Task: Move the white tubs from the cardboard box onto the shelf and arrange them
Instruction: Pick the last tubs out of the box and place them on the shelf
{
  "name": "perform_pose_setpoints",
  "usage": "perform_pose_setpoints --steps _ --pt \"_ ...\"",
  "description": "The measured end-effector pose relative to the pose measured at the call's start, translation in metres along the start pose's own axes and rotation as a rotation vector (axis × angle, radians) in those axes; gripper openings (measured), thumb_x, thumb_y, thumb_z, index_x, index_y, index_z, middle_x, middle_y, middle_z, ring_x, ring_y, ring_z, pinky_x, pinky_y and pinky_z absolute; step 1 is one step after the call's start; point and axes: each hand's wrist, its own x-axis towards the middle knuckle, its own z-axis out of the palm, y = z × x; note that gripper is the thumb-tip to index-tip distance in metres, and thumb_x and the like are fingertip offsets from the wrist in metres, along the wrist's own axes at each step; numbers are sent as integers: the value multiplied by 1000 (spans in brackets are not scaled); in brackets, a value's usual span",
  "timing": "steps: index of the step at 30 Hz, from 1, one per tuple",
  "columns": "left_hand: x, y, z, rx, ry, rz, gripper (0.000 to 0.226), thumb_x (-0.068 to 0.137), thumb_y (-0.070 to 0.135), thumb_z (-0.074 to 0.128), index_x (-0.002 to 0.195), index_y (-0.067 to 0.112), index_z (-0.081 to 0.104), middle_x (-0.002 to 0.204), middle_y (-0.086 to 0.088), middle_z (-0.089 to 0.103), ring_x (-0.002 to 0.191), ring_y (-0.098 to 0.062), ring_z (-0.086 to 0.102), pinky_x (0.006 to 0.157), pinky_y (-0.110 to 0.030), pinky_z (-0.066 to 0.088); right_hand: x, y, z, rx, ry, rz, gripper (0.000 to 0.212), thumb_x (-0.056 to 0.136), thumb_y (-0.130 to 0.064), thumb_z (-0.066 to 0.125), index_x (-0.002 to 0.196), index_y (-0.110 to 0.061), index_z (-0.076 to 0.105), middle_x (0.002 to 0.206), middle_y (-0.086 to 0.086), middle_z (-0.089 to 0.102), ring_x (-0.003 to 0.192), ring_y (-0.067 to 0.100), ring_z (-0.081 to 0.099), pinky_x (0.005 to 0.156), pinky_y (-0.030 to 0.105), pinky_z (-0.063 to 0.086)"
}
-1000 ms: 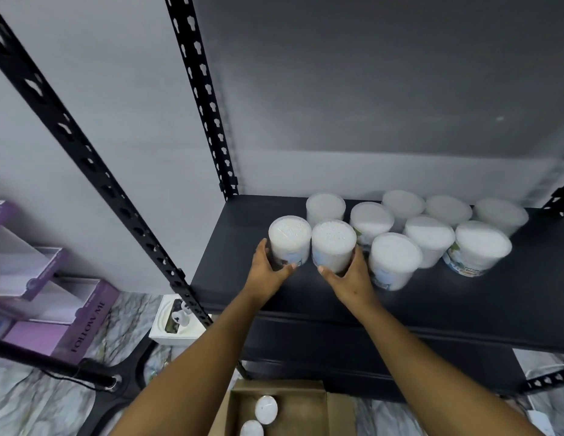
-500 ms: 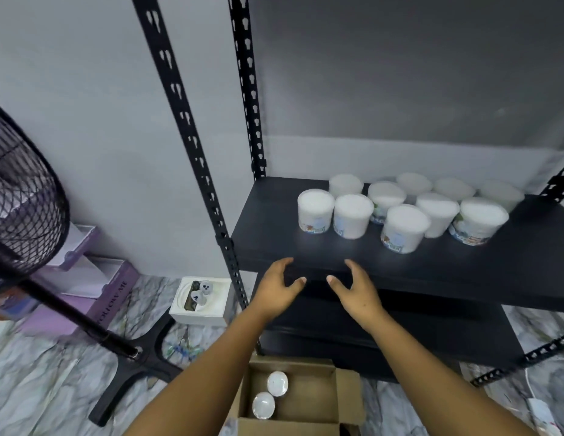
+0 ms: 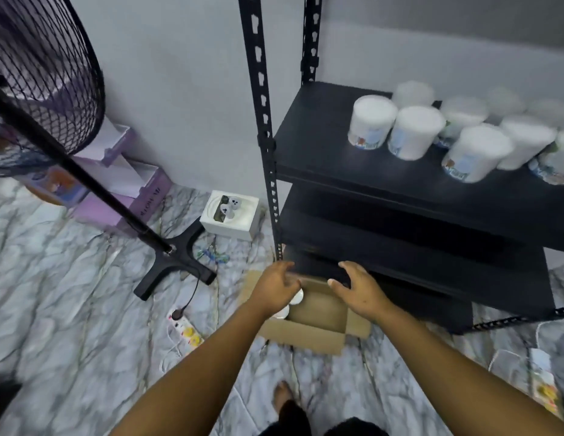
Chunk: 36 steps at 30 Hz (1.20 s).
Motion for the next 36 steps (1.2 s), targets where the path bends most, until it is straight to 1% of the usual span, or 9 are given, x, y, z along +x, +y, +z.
perform_pose_setpoints --steps 3,6,10,15,17,21,27,31,36 --pt "0 -32 28 21 -38 -64 45 86 30 61 125 9 55 123 -9 57 115 -26 52 91 -26 37 16 24 30 -54 -85 8 62 92 -37 57 144 -10 36 152 9 32 140 21 30 113 27 23" --pt "10 -68 64 44 -47 -109 42 85 28 63 122 9 57 116 -11 60 109 -26 55 81 -21 35 38 56 67 -93 -141 2 62 89 -37 61 141 -10 40 146 11 41 135 24 37 110 28 28" --pt "33 -123 116 49 -36 -133 44 87 26 62 126 7 55 117 -11 60 109 -25 55 95 -30 42 76 110 127 -124 -193 -26 63 89 -37 62 141 -8 40 146 9 42 136 23 36 112 30 28" --pt "69 -200 185 47 17 -175 47 87 30 60 131 13 51 127 -7 55 117 -24 50 99 -30 41 137 173 202 -184 -207 -104 61 89 -35 62 140 -9 40 145 9 42 135 22 37 109 24 24" --pt "86 -230 212 58 30 -181 48 88 29 60 132 12 50 129 -8 53 117 -23 51 98 -29 41 163 194 230 -198 -208 -147 59 90 -35 61 140 -10 41 144 8 44 133 22 39 107 25 26" --pt "124 -288 256 102 44 -178 49 88 30 60 132 10 50 132 -10 53 119 -24 50 98 -26 37 218 236 284 -242 -205 -219 64 88 -38 61 142 -12 38 146 8 41 134 22 38 110 27 28" --pt "178 -352 299 219 24 -164 55 87 37 59 134 11 47 134 -9 52 121 -27 47 99 -32 37 281 277 338 -271 -179 -266 63 89 -41 58 141 -14 39 146 5 40 135 23 37 110 32 31" --pt "209 -381 316 231 33 -142 61 84 39 63 136 11 45 136 -8 50 123 -26 46 100 -31 36 321 293 362 -259 -147 -297 64 86 -43 61 140 -14 42 144 5 44 132 24 40 109 36 34" --pt "250 -406 331 321 -70 -148 74 85 44 64 144 12 34 146 -11 39 130 -29 41 107 -34 32 359 318 385 -266 -136 -341 65 86 -40 62 141 -14 38 146 6 39 134 23 35 110 33 29"
